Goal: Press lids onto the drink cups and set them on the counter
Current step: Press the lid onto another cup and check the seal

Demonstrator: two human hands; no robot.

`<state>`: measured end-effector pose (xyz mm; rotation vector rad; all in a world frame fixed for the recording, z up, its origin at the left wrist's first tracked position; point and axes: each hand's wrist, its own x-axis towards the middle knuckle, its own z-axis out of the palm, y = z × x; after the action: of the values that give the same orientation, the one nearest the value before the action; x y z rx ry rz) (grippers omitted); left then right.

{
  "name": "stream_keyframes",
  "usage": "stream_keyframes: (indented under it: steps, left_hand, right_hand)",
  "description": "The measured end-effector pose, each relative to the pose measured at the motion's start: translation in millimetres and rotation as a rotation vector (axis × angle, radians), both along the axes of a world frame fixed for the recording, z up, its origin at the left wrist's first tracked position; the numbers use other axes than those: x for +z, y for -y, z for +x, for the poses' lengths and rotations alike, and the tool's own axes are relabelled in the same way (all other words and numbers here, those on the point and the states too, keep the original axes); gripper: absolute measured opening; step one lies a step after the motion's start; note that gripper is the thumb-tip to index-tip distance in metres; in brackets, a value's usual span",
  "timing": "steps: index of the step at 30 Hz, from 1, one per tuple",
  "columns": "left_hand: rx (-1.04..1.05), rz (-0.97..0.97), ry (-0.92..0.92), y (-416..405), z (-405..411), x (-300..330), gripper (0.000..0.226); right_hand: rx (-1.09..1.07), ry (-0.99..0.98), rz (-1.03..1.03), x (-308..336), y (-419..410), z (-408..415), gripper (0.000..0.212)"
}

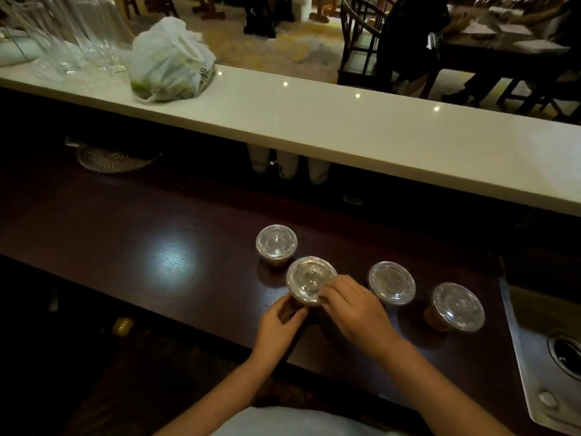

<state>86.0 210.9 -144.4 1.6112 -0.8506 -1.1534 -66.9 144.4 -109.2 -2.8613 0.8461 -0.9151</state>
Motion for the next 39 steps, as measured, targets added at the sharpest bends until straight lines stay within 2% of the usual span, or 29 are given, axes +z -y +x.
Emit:
stream_keyframes:
  steps: [2,4,5,6,8,10,12,14,16,19,22,25,29,34,39]
  left_hand:
    - [0.057,0.071,-0.277,1,-2,8,0.015]
    - [0.134,0.065,-0.617,3,-3,21,0.016]
    - [0.196,0.036,-0.728,5,-2,28,0.017]
    - [0.261,-0.002,-0.793,7,-2,35,0.019]
    - [0.302,-0.102,-0.770,8,-1,48,0.027]
    - [0.236,-0.202,-0.608,5,1,56,0.038]
    - [0.093,-0.337,-0.281,2,6,59,0.040]
    - [-0.084,-0.473,0.060,2,16,64,0.040]
    - [-0.271,-0.586,0.392,7,32,71,0.060]
    - [-0.537,-0.658,0.864,16,62,88,0.072]
    - [-0.802,-0.688,1.185,26,86,105,0.072]
    - [-0.982,-0.693,1.321,34,96,114,0.070]
    - [-1.093,-0.687,1.411,41,92,118,0.071]
    - [-1.099,-0.714,1.438,44,79,117,0.071]
    - [-1.027,-0.706,1.429,47,74,116,0.069]
  right_hand:
    - [-0.031,0.086,0.040,11,1,3,0.008]
    - [-0.101,0.193,0.120,18,1,7,0.013]
    - [-0.144,0.257,0.169,20,0,10,0.014]
    - [-0.187,0.326,0.216,21,0,13,0.015]
    - [-0.271,0.467,0.296,21,-1,20,0.015]
    - [-0.367,0.616,0.412,23,-2,26,0.017]
    - [-0.457,0.799,0.636,27,-1,31,0.023]
    - [-0.488,1.039,0.948,29,1,36,0.019]
    - [-0.495,1.233,1.212,28,2,36,0.014]
    - [-0.437,1.297,1.475,26,2,32,0.014]
    - [-0.406,1.271,1.689,23,0,28,0.015]
    - [-0.396,1.281,1.870,14,-3,28,0.014]
    - [-0.362,1.275,2.054,2,-9,28,0.014]
    - [-0.338,1.288,2.145,-3,-10,26,0.016]
    - [-0.309,1.244,2.120,-1,3,18,0.015]
